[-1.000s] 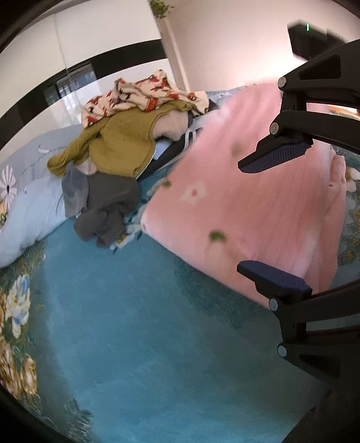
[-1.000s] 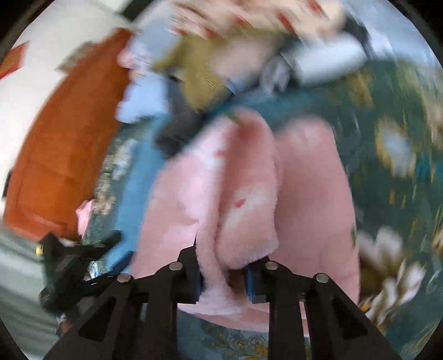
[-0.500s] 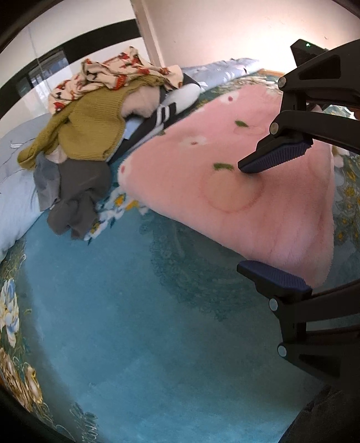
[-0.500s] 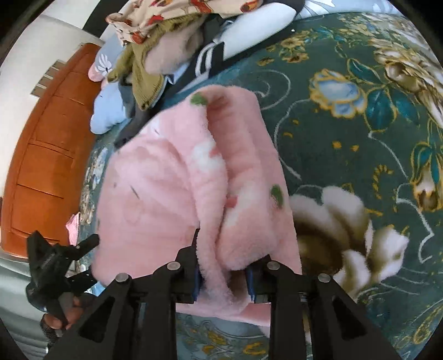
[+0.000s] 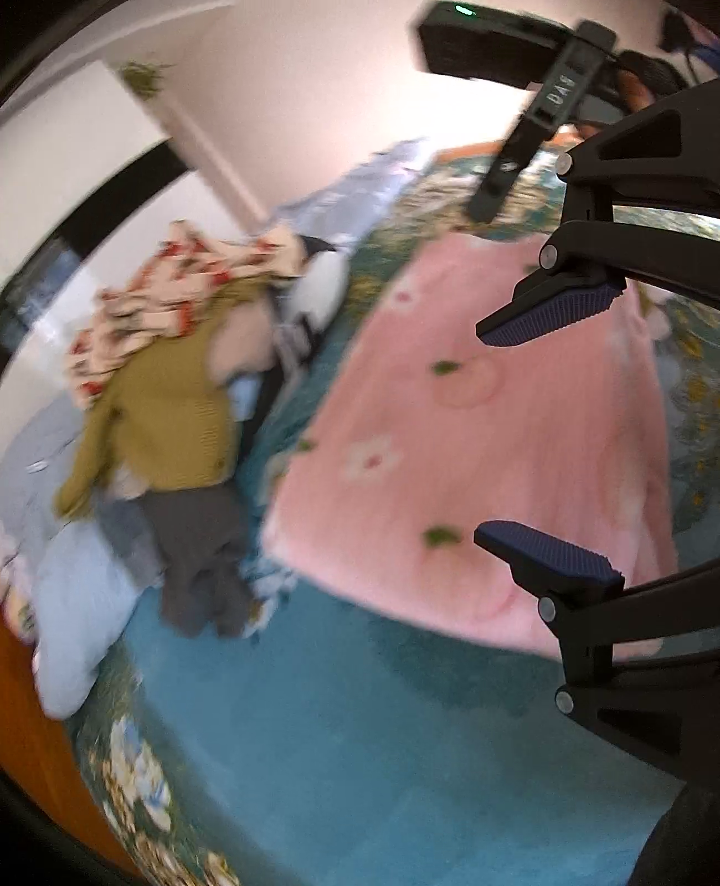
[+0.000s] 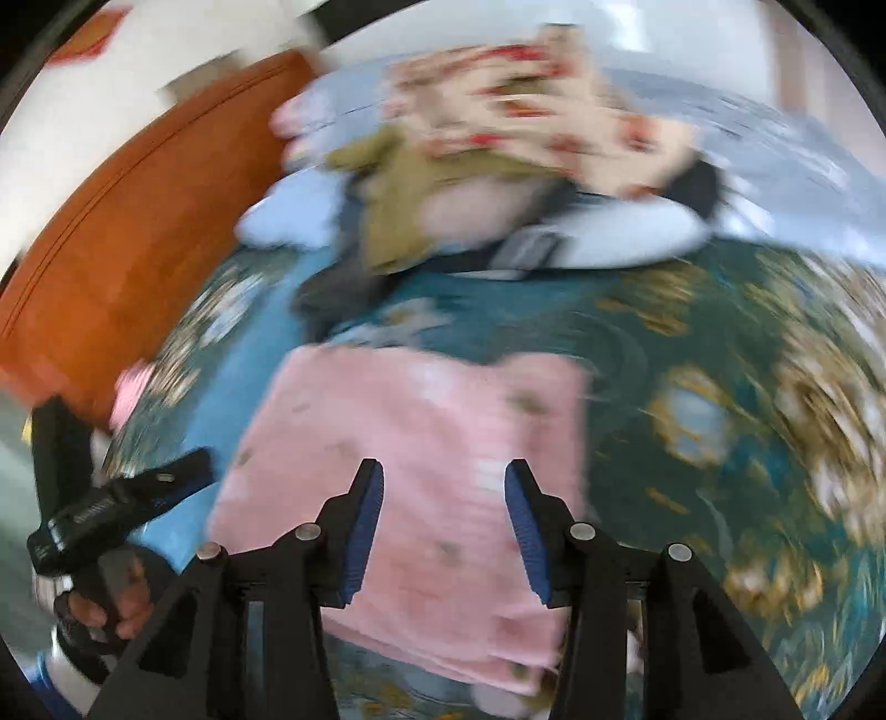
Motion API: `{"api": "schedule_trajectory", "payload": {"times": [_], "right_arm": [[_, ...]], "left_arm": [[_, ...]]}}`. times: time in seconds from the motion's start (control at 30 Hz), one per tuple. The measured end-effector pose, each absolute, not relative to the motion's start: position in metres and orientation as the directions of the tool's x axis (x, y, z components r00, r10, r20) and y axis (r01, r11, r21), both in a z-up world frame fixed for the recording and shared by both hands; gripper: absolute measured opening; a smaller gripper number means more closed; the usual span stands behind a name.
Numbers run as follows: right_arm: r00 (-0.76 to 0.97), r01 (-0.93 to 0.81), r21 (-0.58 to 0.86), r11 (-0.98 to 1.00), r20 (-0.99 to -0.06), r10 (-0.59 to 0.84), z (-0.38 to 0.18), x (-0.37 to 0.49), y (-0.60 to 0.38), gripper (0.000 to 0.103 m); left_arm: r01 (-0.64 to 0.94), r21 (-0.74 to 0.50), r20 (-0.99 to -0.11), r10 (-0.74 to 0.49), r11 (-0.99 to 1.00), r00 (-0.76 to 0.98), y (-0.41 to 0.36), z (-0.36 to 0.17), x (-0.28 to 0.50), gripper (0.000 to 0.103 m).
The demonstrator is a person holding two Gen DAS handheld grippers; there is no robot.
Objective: Fold clothes
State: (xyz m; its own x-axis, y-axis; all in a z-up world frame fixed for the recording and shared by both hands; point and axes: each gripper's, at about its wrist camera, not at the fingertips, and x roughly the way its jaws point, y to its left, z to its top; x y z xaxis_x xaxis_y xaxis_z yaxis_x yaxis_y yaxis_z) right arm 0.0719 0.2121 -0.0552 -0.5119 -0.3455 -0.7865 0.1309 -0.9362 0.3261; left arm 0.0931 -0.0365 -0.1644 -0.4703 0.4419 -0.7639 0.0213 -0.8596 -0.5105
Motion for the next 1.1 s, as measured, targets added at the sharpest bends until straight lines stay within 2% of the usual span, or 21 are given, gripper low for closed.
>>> {"api": "schedule_trajectory", "payload": {"times": [0.1,0.27,0.33,0.37,0.43,0.5,0.57,0.63,0.67,0.73,0.8,0.9,1.1], "right_arm": [[-0.486,0.186,0.292,-0.938,-0.803,-0.346,-0.067,0.062,0.198,0.047],[-0.402,-0.020,0.278,-0.961,-0.882,-0.246,-0.129,0.034,0.226,0.047],[-0.372,-0.077,0.290,-0.954,-0.896,-0.242,-0.147,0.033,0.233,0.053],[-0.377,-0.100,0.312,-0.945,-0.891,-0.255,-0.149,0.034,0.237,0.060],[-0.376,-0.135,0.369,-0.919,-0.878,-0.297,-0.150,0.037,0.245,0.060],[-0.402,-0.150,0.427,-0.892,-0.850,-0.340,-0.141,0.045,0.253,0.060],[-0.442,-0.157,0.471,-0.868,-0.819,-0.365,-0.132,0.056,0.265,0.061],[-0.485,-0.160,0.505,-0.848,-0.789,-0.378,-0.123,0.068,0.278,0.078],[-0.490,-0.172,0.516,-0.839,-0.784,-0.382,-0.125,0.071,0.284,0.090],[-0.483,-0.183,0.541,-0.821,-0.777,-0.404,-0.133,0.072,0.287,0.092],[-0.469,-0.189,0.565,-0.803,-0.770,-0.432,-0.141,0.071,0.285,0.092],[-0.448,-0.199,0.600,-0.775,-0.759,-0.473,-0.152,0.069,0.283,0.097],[-0.406,-0.222,0.664,-0.714,-0.728,-0.552,-0.176,0.066,0.277,0.097]], "left_arm": [[0.069,-0.476,-0.818,0.412,-0.877,-0.402,-0.034,-0.180,0.087,0.070],[0.141,-0.473,-0.857,0.416,-0.870,-0.305,-0.035,-0.208,0.078,0.070],[0.129,-0.463,-0.860,0.408,-0.877,-0.307,-0.033,-0.206,0.079,0.070],[0.119,-0.474,-0.851,0.419,-0.873,-0.317,-0.033,-0.203,0.081,0.070],[0.104,-0.531,-0.808,0.466,-0.841,-0.361,-0.039,-0.192,0.084,0.070],[0.087,-0.629,-0.714,0.529,-0.773,-0.459,-0.056,-0.176,0.092,0.070],[0.126,-0.653,-0.678,0.503,-0.747,-0.535,-0.076,-0.170,0.100,0.071],[0.240,-0.631,-0.721,0.445,-0.737,-0.531,-0.094,-0.182,0.099,0.074],[0.299,-0.623,-0.749,0.440,-0.723,-0.496,-0.099,-0.194,0.095,0.074],[0.414,-0.593,-0.798,0.434,-0.690,-0.419,-0.108,-0.220,0.087,0.074],[0.444,-0.577,-0.814,0.436,-0.686,-0.385,-0.110,-0.233,0.083,0.074],[0.432,-0.580,-0.813,0.459,-0.690,-0.358,-0.106,-0.242,0.070,0.075],[0.342,-0.587,-0.808,0.508,-0.733,-0.299,-0.095,-0.247,0.053,0.082]]}}
